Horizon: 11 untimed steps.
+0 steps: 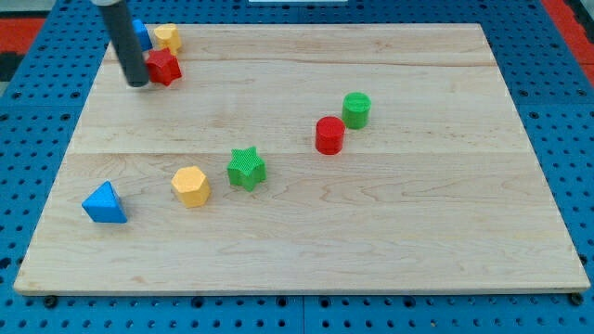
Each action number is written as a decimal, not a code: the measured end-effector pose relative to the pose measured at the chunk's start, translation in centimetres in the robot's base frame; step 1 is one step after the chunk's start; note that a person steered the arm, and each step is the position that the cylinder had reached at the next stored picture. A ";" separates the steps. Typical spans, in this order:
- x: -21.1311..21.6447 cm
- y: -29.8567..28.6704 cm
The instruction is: Place the red star below the blue cube
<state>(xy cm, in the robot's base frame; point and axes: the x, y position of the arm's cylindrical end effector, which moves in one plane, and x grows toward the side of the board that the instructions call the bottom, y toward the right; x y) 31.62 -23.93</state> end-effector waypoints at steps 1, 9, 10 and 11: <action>0.2 0.0; -1.4 -0.6; -1.2 -1.4; -1.3 5.1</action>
